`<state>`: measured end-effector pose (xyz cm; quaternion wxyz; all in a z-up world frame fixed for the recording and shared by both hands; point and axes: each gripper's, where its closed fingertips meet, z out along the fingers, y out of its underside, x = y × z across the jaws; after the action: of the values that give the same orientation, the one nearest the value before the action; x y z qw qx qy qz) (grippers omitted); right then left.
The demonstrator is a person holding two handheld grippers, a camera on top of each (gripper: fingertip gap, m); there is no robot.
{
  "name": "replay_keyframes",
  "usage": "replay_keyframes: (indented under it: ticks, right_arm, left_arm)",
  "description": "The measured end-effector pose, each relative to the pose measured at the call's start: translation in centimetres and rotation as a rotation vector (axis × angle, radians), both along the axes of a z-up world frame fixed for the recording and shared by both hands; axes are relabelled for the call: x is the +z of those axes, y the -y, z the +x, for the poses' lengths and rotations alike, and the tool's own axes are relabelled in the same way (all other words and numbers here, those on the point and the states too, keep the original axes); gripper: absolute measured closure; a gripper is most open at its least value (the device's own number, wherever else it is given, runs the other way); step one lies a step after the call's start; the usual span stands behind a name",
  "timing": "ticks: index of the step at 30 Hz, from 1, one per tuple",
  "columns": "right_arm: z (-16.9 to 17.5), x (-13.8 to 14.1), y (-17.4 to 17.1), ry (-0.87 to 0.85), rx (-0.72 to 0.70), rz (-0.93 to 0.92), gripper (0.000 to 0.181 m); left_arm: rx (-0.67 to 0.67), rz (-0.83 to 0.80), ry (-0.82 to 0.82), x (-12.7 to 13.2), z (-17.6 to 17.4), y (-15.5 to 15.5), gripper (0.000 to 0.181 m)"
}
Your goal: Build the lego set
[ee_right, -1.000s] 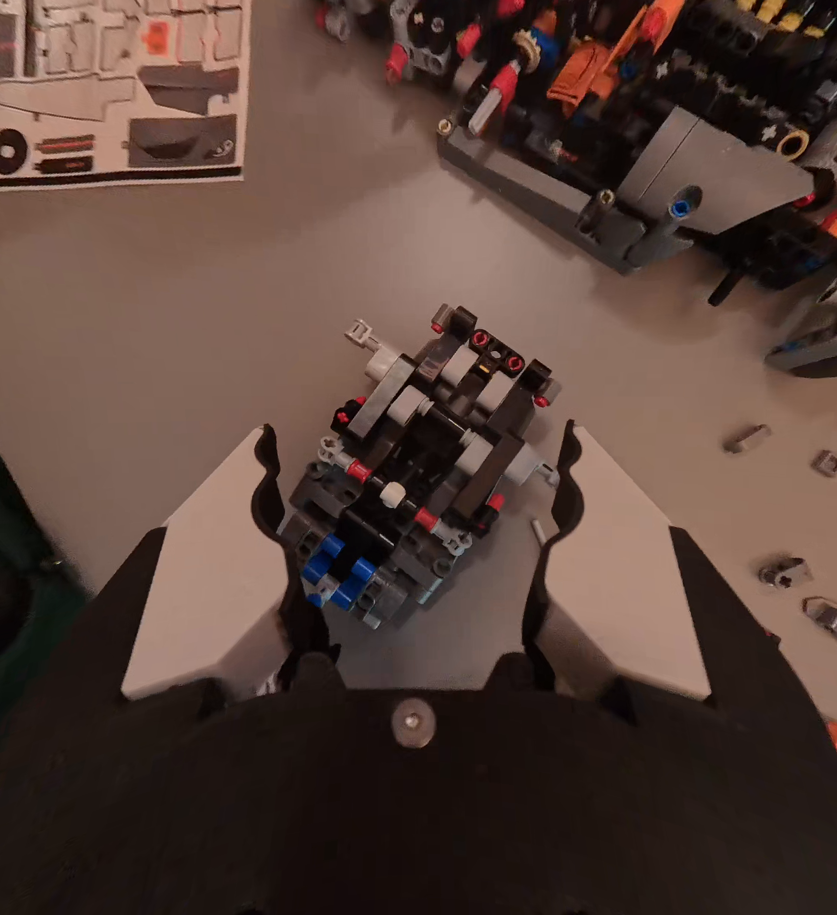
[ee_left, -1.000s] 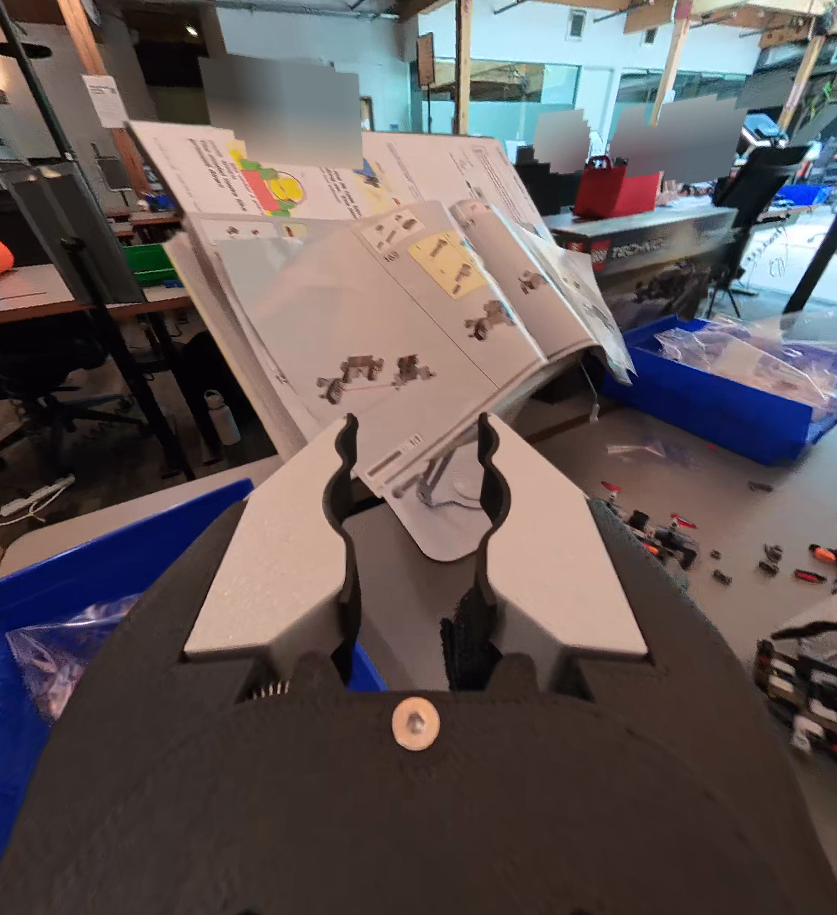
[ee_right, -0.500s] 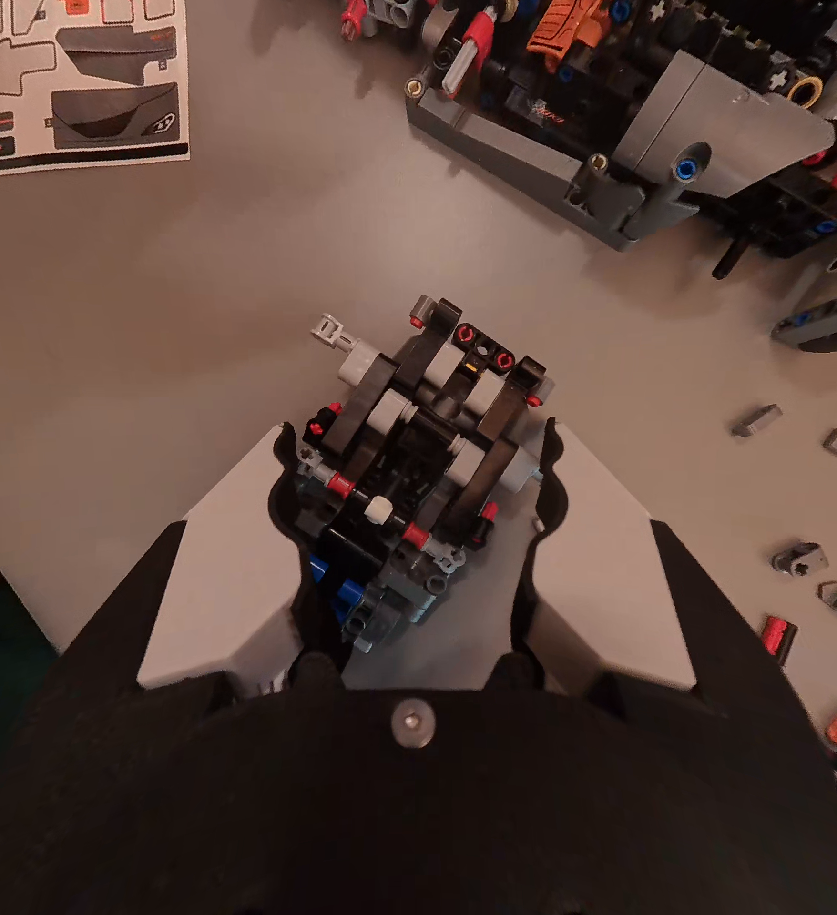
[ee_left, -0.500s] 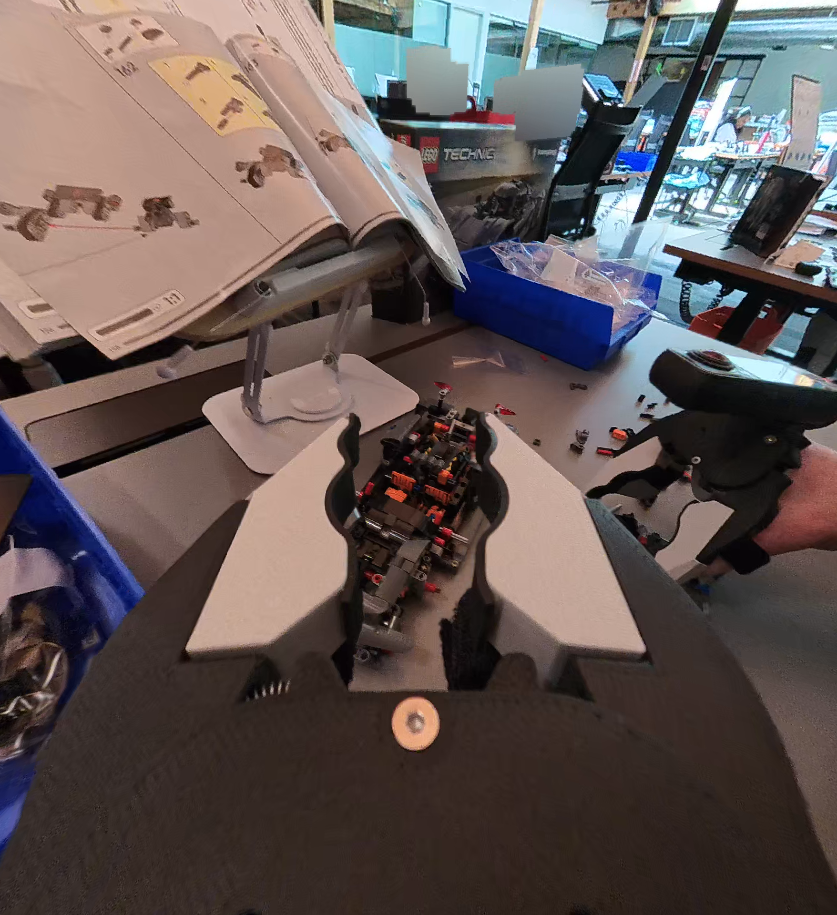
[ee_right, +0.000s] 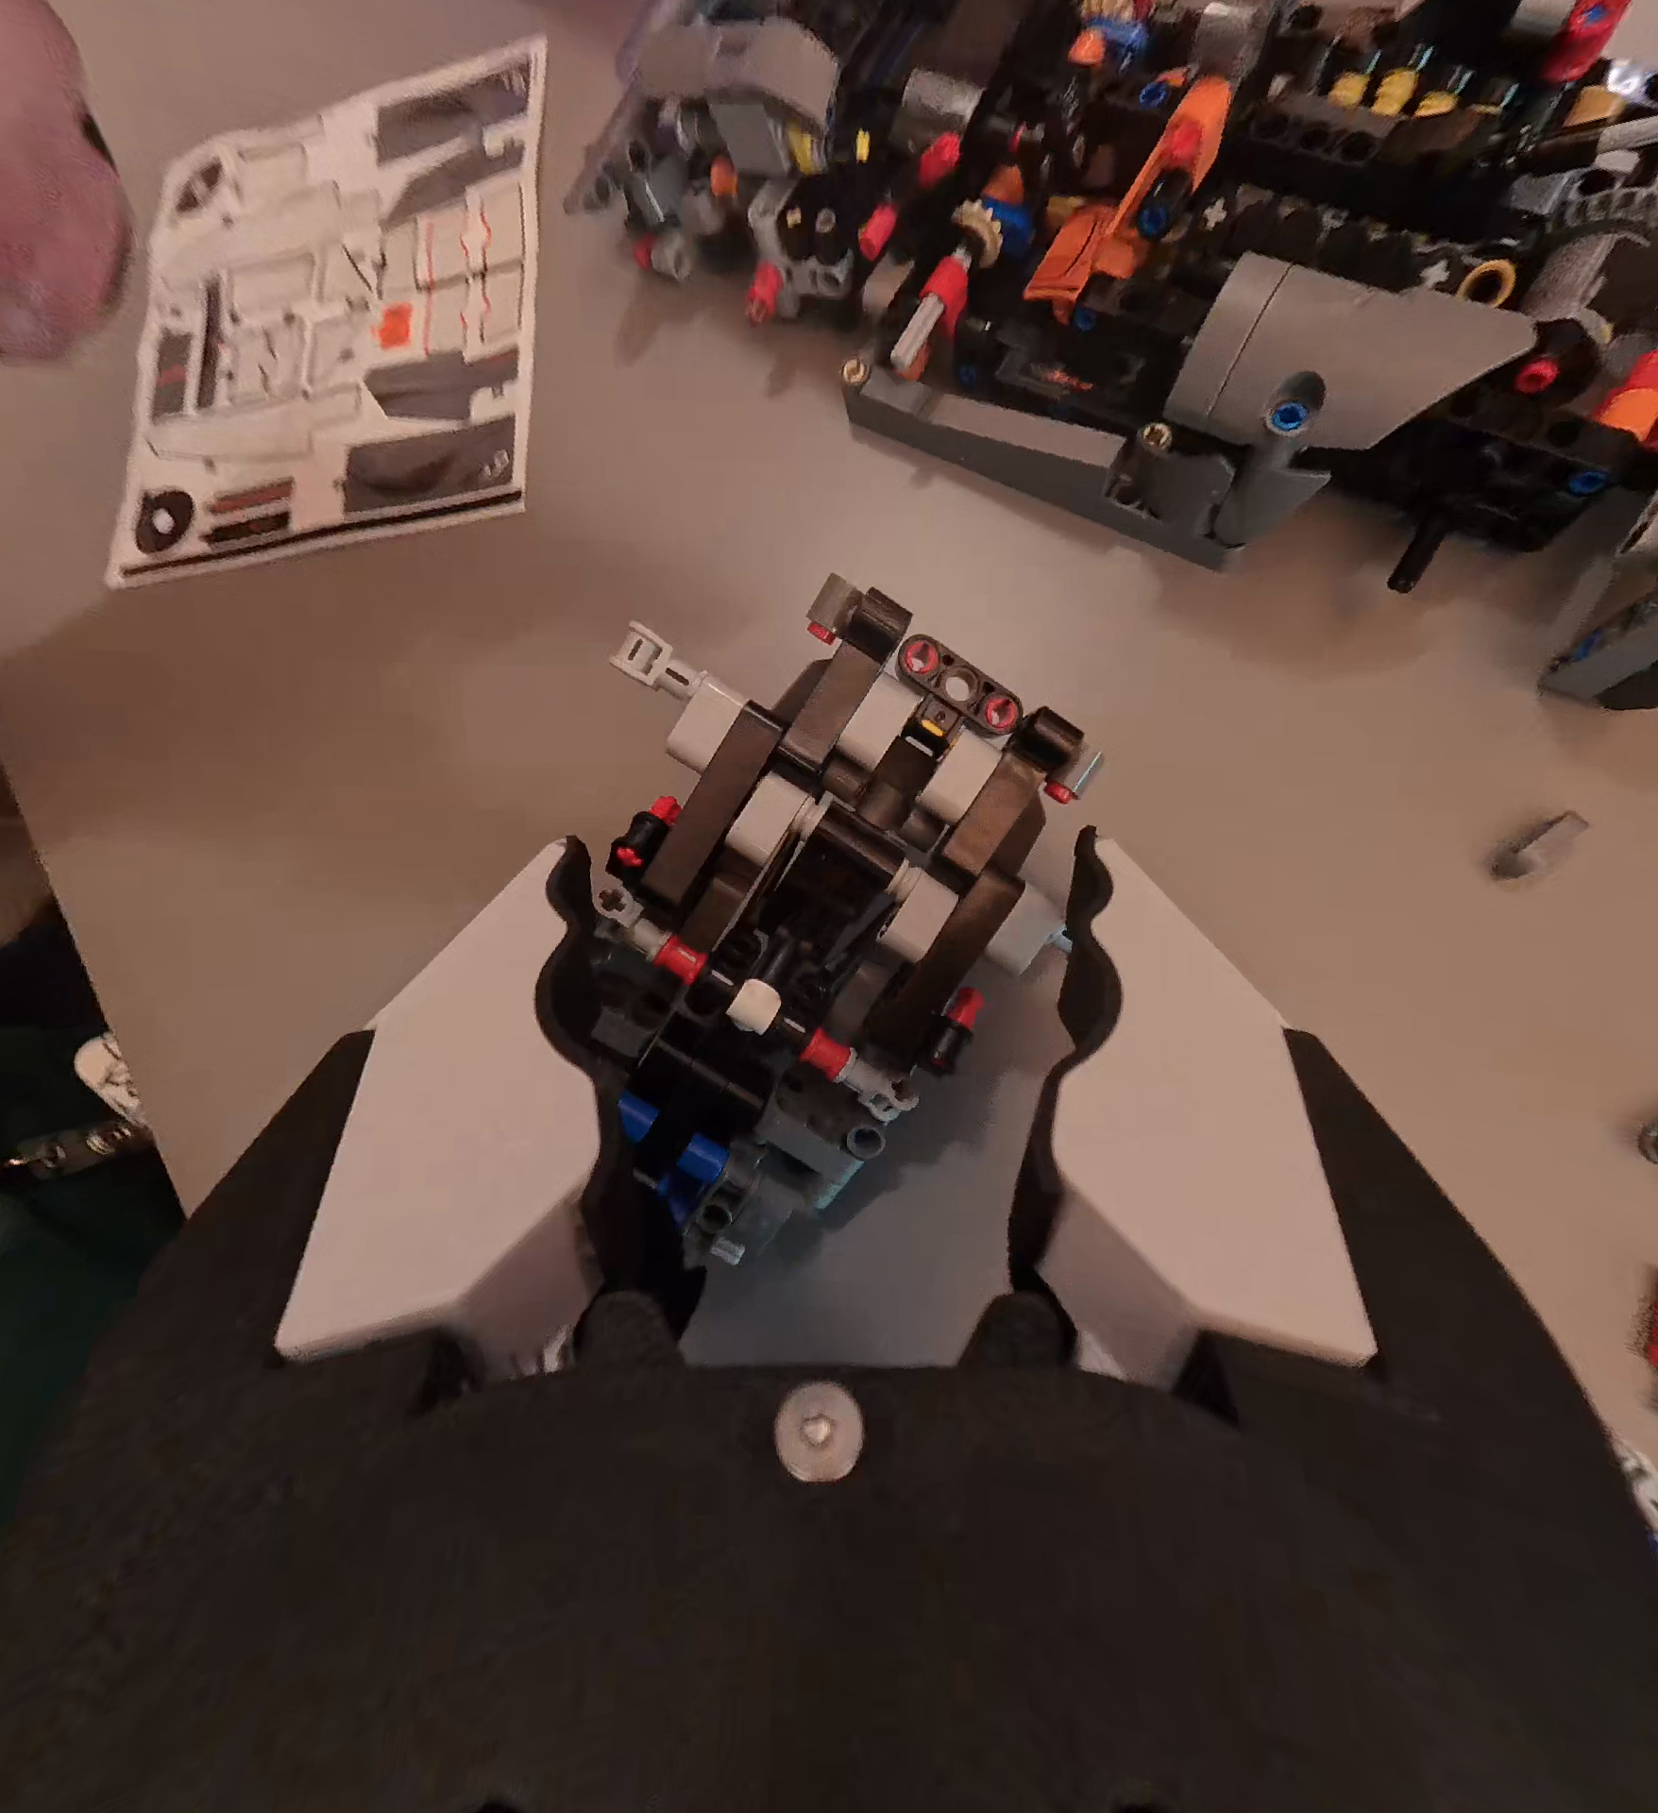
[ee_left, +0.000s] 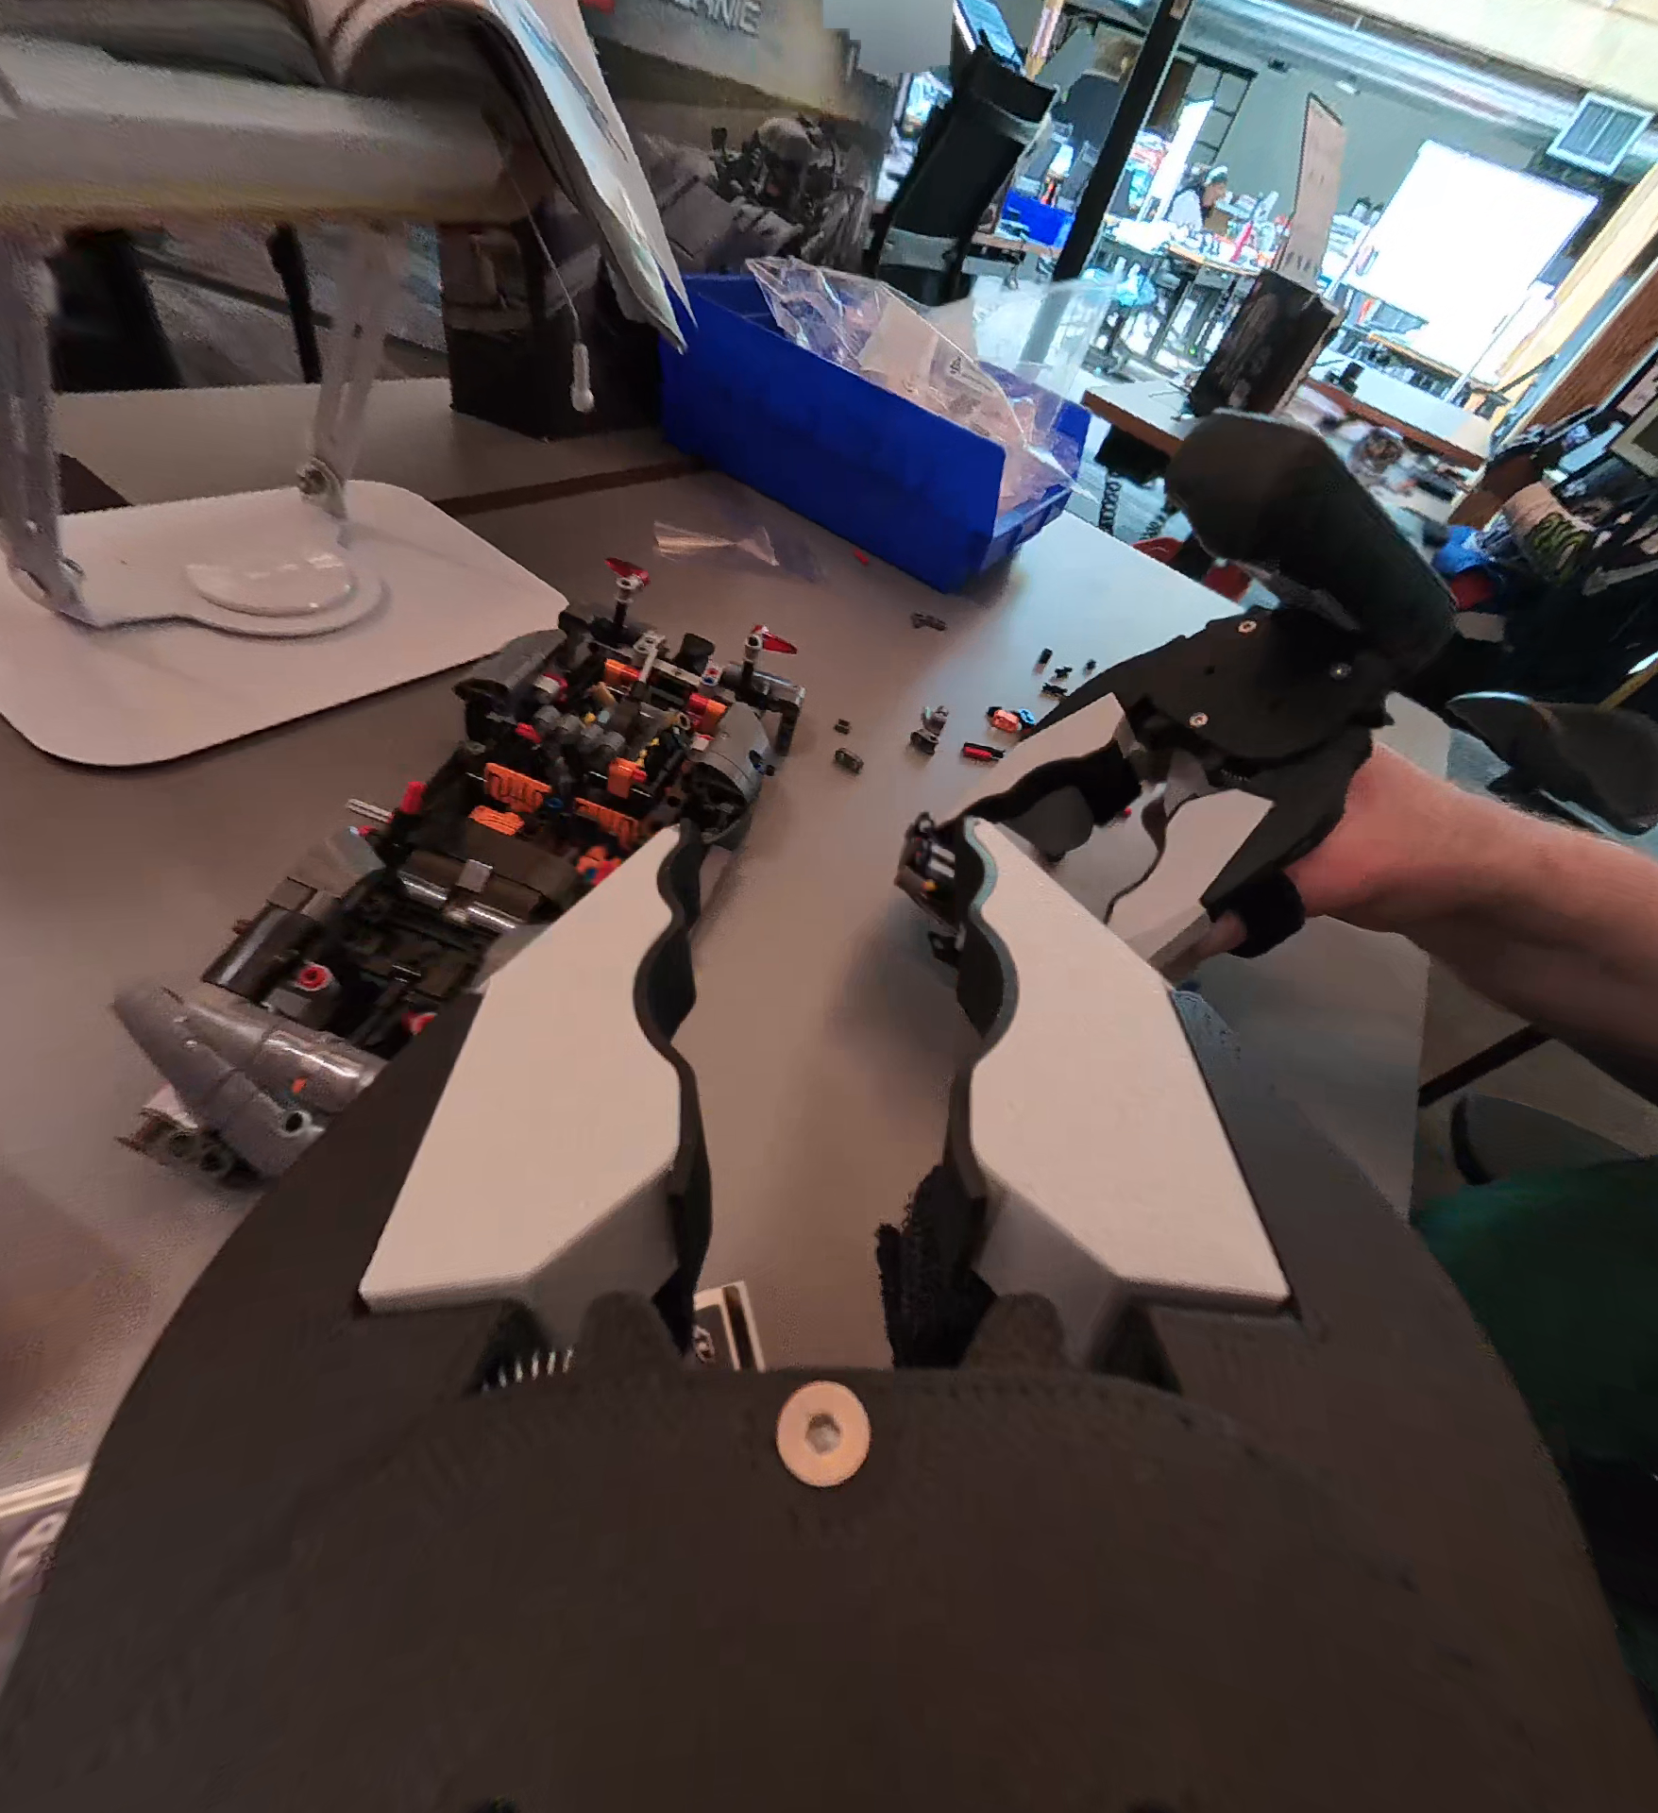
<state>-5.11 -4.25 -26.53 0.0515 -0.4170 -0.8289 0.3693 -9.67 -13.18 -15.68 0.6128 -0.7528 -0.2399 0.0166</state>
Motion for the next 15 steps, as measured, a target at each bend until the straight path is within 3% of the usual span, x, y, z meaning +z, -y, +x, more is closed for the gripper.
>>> replay_keyframes:
  ticks: [7, 15]
  right_arm:
    - [-0.8, 2.3, 0.1, -0.038, -0.054, -0.23, 0.086]
    - [-2.4, 6.0, -1.3, -0.073, -0.166, -0.536, 0.086]
  left_arm:
    - [-0.112, -0.003, 0.104, -3.2, 3.2, -3.2, 0.12]
    - [-0.19, 0.014, 0.108, -4.7, 6.6, -7.2, 0.099]
